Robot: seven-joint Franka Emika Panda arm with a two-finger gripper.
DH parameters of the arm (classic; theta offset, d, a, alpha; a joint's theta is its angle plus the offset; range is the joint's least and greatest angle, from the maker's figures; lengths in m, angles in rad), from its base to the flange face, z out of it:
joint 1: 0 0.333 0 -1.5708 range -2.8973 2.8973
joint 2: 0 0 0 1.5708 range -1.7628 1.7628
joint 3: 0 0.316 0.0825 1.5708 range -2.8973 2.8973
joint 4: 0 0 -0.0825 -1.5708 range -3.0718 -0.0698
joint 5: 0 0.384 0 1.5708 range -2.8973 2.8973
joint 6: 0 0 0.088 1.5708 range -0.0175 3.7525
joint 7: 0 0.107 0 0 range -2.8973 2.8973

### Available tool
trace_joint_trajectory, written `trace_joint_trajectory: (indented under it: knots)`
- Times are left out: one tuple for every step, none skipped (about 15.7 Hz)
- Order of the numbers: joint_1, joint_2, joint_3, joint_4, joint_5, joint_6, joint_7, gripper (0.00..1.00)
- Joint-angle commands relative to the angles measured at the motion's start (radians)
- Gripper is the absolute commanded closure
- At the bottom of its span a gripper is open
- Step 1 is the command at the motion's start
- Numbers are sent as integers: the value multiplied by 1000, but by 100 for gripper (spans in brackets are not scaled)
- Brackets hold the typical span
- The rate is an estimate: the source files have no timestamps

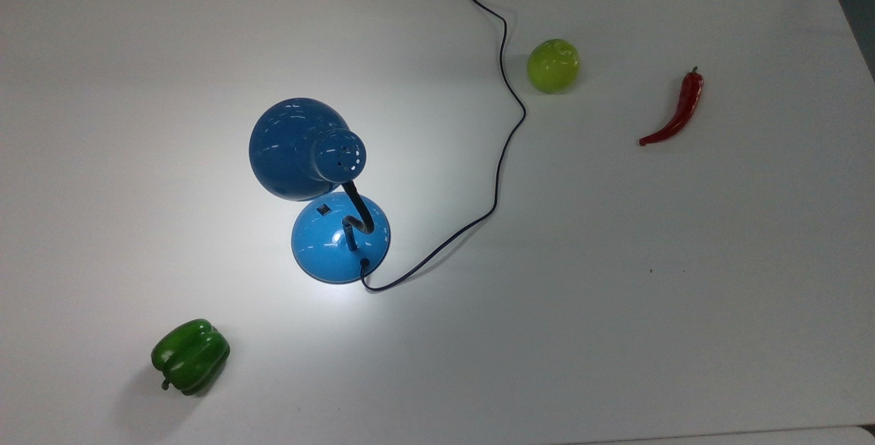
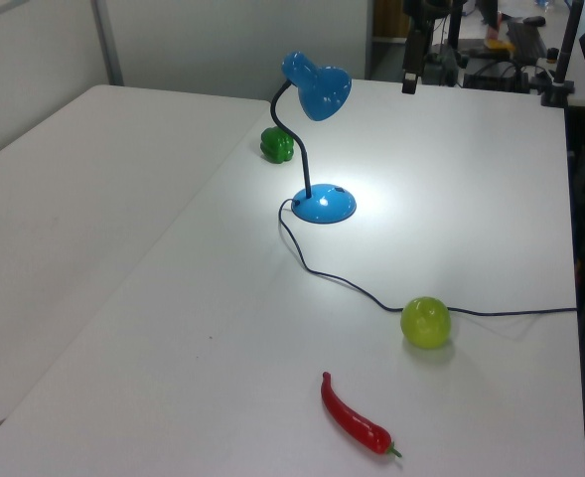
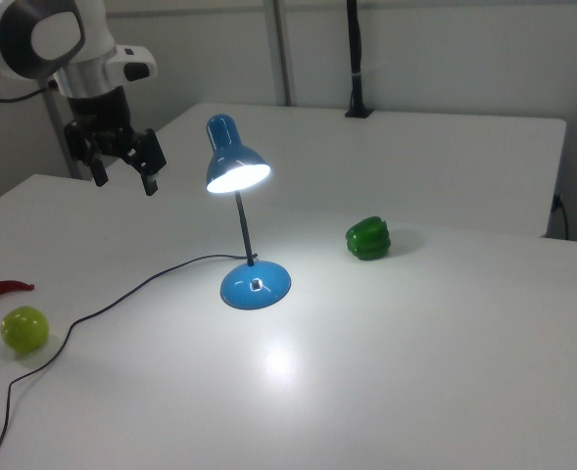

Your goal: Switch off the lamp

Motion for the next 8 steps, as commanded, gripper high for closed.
trace_joint_trajectory:
  knots:
    - [23, -8, -15, -24, -9, 21, -5, 0]
    - [23, -8, -15, -24, -9, 21, -5, 0]
    - [23, -9, -15, -24, -8, 21, -5, 0]
    - [21, -9, -15, -24, -8, 15, -14, 0]
    - [21, -9, -15, -24, -8, 15, -14, 0]
    - [21, -9, -15, -24, -8, 15, -13, 0]
    - [21, -9, -15, -24, -8, 15, -14, 0]
    - [23, -9, -15, -24, -8, 15, -14, 0]
